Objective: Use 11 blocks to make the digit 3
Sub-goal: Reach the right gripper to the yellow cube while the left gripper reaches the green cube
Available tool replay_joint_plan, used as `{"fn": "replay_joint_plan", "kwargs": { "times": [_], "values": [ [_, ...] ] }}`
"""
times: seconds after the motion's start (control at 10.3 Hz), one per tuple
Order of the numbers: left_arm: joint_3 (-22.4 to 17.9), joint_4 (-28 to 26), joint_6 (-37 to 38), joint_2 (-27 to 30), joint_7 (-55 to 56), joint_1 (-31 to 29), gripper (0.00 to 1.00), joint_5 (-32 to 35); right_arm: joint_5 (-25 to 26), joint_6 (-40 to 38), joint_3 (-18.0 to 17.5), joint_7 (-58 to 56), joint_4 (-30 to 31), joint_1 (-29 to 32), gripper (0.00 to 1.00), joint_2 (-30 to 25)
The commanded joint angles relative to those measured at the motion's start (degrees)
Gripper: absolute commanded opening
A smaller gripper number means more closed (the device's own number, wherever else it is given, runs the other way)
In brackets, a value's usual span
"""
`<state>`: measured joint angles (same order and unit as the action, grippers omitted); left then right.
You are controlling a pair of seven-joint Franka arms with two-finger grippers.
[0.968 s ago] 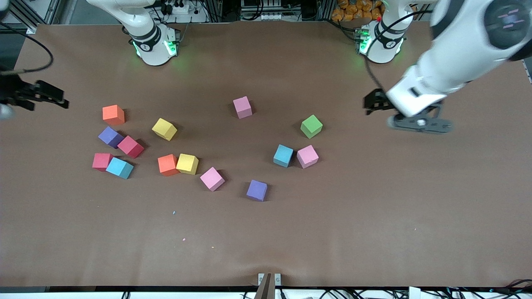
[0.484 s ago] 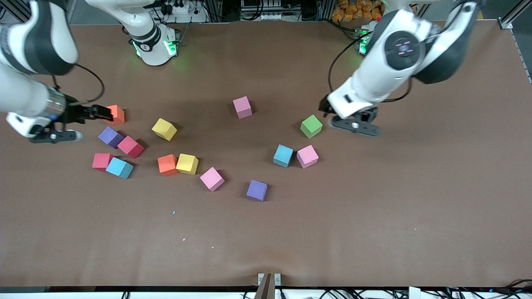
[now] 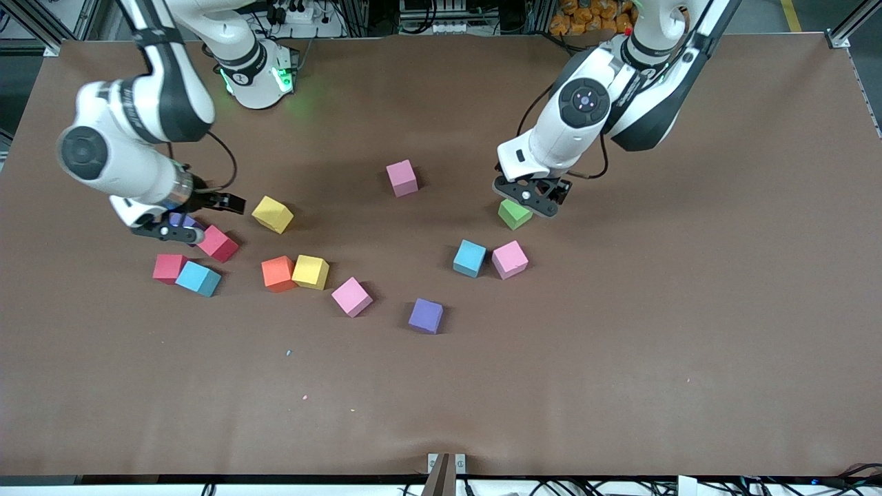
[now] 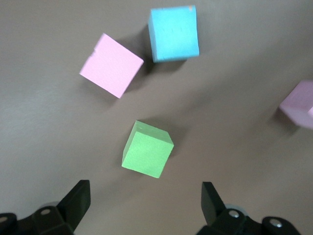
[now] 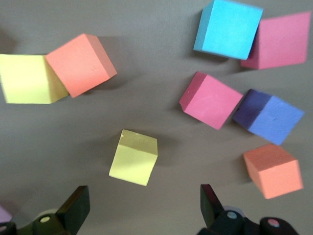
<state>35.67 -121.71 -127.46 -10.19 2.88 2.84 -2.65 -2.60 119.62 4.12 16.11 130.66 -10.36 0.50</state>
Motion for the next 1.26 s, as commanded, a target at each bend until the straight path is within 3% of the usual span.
{"fn": "replay_joint_plan", "kwargs": {
  "times": [0.0, 0.19, 0.68, 0.87, 1.16],
  "values": [
    [0.28, -3.79, -5.68, -2.71, -10.22, -0.64, 1.0, 0.81, -0.04, 5.08, 0.1, 7.41, 5.38, -0.18, 1.0, 0.28],
    [0.28, -3.97, -10.41, -8.15, -13.51, -0.56, 1.0, 0.98, -0.91, 7.71, 0.1, 15.66, 5.39, -0.62, 1.0, 3.7],
    [-0.08, -9.59, -20.8, -10.46, -12.73, 2.69, 1.0, 2.47, -1.97, 21.95, -0.07, 19.92, 11.27, -3.96, 1.0, 9.42],
    [-0.16, -9.6, -20.9, -11.34, -12.64, 1.74, 1.0, 6.93, -2.32, 22.67, -0.16, 19.92, 11.98, -4.67, 1.0, 9.7],
    [-0.16, -9.16, -19.07, -10.99, -7.9, 1.99, 1.0, 7.22, -5.04, 22.67, -0.16, 19.92, 12.16, -4.67, 1.0, 10.05]
  ]
}}
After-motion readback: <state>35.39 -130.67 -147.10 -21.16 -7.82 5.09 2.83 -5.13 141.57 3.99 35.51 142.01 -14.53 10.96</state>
